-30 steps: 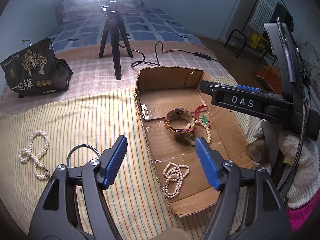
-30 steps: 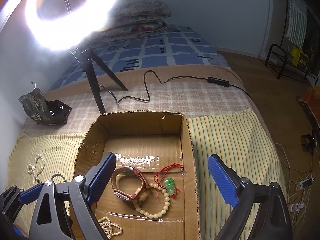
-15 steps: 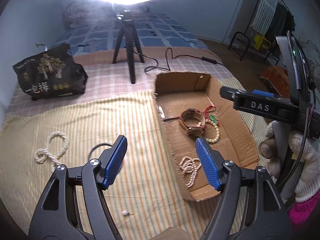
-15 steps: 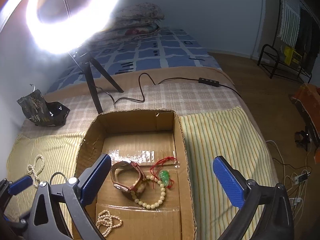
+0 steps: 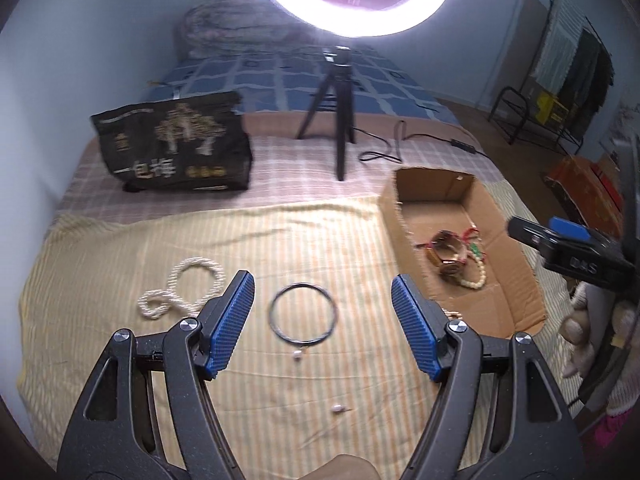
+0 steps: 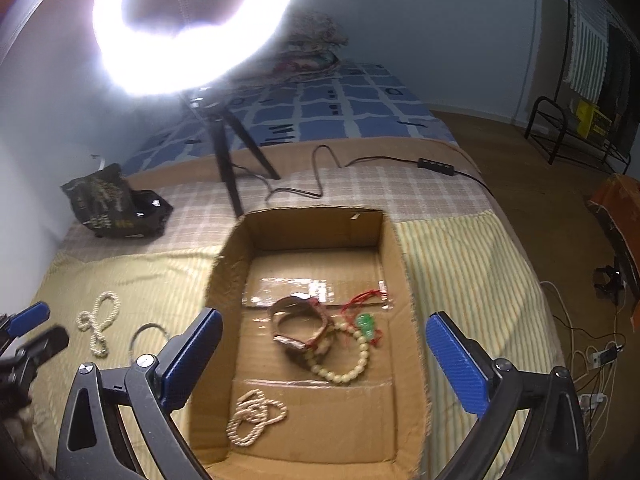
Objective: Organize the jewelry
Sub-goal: 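Withdraw both tools from the box toward the pearl necklace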
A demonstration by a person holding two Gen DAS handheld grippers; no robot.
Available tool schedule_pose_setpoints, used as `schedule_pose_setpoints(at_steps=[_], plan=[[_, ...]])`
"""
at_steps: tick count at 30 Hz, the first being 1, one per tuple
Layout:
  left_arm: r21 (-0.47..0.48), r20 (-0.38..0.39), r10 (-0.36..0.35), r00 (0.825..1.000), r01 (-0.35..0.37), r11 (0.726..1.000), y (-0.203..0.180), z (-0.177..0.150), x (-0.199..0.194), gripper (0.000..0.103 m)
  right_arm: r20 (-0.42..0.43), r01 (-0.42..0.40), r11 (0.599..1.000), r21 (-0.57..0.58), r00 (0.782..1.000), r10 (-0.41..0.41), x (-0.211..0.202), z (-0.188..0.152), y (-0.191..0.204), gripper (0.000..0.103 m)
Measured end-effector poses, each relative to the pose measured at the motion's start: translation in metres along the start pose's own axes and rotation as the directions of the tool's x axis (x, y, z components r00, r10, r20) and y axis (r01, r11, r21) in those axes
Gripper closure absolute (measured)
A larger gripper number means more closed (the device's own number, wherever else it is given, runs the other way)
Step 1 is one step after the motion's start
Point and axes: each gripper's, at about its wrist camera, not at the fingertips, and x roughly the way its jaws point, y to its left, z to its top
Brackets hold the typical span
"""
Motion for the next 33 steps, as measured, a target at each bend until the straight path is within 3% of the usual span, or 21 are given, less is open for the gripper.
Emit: schedule_pose_setpoints(at_steps=[17,28,33], plan=[[-0.111,-0.023,0.097,0.995,-0.099,0.989,0.086,-0.008,-0.01,0.03,-0.018,-0.162,0.97,-0.181,0.987,0.162,-0.032,-0.035,0.085,0.001],[-0.207,-0.073,0.105,0.992,-0.118,0.971,0.133,-0.016,-0.004,0.03,-0.117,-0.264,0.93,-0.256,0.963,0.242,-0.022,-0.064,0.132,0.01],[-0.257,-0.114,0.097,0.989,-0.123,0.959,0.153,-0.023,0.005,0.03,-0.178,-0.286,0.909,-0.304,0.954,0.241,-0.014,-0.086,0.15,0.017]])
